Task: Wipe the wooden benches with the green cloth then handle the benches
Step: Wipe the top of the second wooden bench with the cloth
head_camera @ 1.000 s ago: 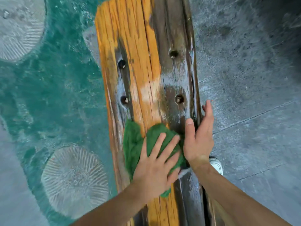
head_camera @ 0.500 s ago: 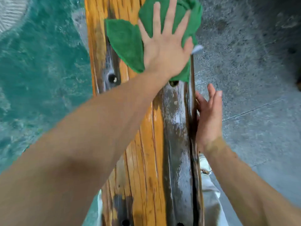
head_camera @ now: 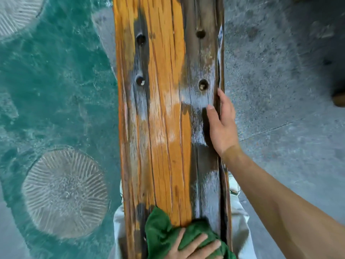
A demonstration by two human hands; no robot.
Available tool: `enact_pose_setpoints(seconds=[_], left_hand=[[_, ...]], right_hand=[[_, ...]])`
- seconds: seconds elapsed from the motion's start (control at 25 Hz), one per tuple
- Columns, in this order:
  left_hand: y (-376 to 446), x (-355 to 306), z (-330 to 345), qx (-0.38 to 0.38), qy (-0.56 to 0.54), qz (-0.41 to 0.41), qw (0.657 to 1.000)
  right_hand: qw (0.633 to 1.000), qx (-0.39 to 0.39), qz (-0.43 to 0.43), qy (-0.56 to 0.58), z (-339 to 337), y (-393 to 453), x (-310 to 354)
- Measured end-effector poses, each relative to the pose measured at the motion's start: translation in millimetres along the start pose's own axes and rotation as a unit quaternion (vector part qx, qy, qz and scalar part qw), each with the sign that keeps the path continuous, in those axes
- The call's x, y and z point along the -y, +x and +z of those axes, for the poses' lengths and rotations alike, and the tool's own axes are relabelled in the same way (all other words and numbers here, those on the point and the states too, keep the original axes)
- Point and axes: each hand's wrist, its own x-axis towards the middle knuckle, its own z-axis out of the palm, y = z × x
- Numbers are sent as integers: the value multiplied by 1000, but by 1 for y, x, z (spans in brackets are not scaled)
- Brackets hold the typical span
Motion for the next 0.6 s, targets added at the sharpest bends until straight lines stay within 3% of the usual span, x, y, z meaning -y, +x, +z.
enact_pose_setpoints(seconds=[0.04,0.12,0.2,0.4,0.52,0.6], left_hand=[[15,23,-8,-39,-31,-14,999],[61,94,-46,-166,-133,-127,969],[114,178,-89,-236,-134,-231,934],[213,411,-181,-181,-125,-374,901],[220,494,-202,-180,-198,-446,854],[206,516,-193,-199,-214,-487,823]], right_hand=[[1000,-12,1,22,-2,2,0],[997,-48,2,59,-10,14,2],[995,-61,22,71,-18,26,6],[998,-67,-10,-11,-25,40,19],[998,-66,-3,3,-33,33,20],[998,-60,6,-2,-37,26,23]])
